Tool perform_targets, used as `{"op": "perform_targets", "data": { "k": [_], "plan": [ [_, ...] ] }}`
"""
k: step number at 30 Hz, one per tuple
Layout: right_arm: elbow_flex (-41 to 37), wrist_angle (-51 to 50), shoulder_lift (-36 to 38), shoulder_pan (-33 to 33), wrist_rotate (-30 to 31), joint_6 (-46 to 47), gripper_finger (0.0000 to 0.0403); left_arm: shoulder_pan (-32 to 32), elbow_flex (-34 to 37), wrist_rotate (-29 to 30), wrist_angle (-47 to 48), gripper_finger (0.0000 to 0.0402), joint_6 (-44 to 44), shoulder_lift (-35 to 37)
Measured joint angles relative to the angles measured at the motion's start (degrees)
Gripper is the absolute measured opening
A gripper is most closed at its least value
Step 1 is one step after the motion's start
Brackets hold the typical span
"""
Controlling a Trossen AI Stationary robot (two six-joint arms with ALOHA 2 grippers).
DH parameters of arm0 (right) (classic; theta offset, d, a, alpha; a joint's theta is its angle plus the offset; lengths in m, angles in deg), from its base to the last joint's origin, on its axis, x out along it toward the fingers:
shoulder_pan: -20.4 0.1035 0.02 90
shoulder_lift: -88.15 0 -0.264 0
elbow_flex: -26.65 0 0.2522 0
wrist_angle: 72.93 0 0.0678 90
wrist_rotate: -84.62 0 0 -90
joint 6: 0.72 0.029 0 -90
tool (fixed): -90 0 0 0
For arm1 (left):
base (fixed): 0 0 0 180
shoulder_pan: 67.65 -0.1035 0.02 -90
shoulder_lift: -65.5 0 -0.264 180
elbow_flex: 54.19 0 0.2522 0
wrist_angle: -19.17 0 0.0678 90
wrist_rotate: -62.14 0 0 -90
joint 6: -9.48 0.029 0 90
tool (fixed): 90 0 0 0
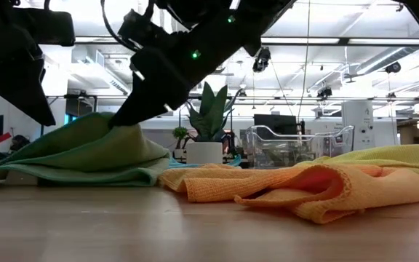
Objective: Fold microfiber towels
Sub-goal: Put the green microfiber towel into the transparent bin
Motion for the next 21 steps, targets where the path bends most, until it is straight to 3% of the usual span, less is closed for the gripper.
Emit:
{"op": "perform_targets", "data": {
  "k": [21],
  "plan": [
    [-0.1, -10.2, 4.5, 0.0, 1.8, -1.7, 0.0012, -0.2, 0.2, 0.7, -0.2, 0.0171, -0.3, 0.0]
  ]
}}
